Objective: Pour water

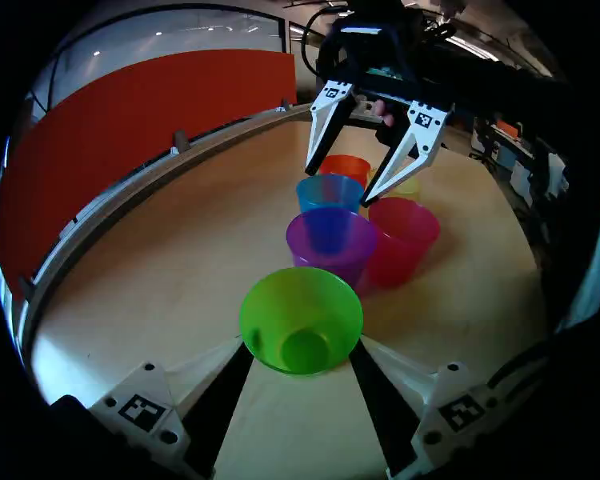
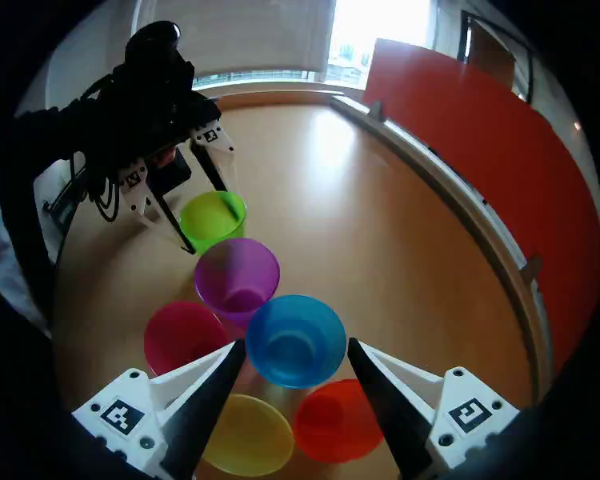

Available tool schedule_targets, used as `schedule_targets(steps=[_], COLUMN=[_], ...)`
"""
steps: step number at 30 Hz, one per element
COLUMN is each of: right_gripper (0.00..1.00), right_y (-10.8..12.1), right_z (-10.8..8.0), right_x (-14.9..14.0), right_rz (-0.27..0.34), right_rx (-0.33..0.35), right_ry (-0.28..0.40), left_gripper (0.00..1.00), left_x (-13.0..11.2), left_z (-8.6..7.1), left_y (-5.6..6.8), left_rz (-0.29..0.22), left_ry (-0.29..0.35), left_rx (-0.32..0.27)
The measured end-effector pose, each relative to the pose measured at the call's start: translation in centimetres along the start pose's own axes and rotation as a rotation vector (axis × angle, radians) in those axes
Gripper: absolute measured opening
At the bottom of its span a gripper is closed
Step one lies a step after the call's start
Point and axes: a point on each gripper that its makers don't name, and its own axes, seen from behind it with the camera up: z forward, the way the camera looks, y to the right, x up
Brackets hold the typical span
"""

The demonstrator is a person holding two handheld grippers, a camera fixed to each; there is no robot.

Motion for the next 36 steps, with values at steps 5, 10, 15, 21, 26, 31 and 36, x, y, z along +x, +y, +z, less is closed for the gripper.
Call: schedule_targets(steps=[5, 10, 15, 21, 26, 31, 36], right_gripper=[1.00, 1.00, 1.00, 1.00, 0.99, 0.97, 0.95], right_y=[0.0, 0.0, 0.0, -0.1, 0.0, 0.0, 0.0], right_z=[0.4, 0.9, 1.3, 1.8, 2.1, 2.3, 2.3], right_x=[-0.2, -0.2, -0.3, -0.3, -0.5, -0.5, -0.4], right_rz=[-0.001, 0.002, 0.008, 0.015, 0.016, 0.017, 0.016], right_rx=[-0.002, 0.001, 0.002, 0.005, 0.002, -0.002, -0.006], right_ry=[-0.012, -0.015, -0.019, -0.021, -0.026, -0.026, -0.023], left_gripper=[0.81, 0.81, 0.81, 0.81, 0.81, 0.81, 0.81], left_x=[0.0, 0.0, 0.0, 0.0, 0.0, 0.1, 0.1], left_z=[0.0, 0.0, 0.0, 0.0, 0.0, 0.0, -0.1], left_y=[0.1, 0.1, 0.1, 0.1, 0.1, 0.0, 0.0], left_rz=[0.004, 0.003, 0.001, 0.002, 0.001, 0.002, 0.000], left_ry=[0.001, 0.004, 0.006, 0.008, 0.010, 0.013, 0.015], left_rx=[-0.002, -0.004, -0.005, -0.004, -0.004, -0.004, -0.004])
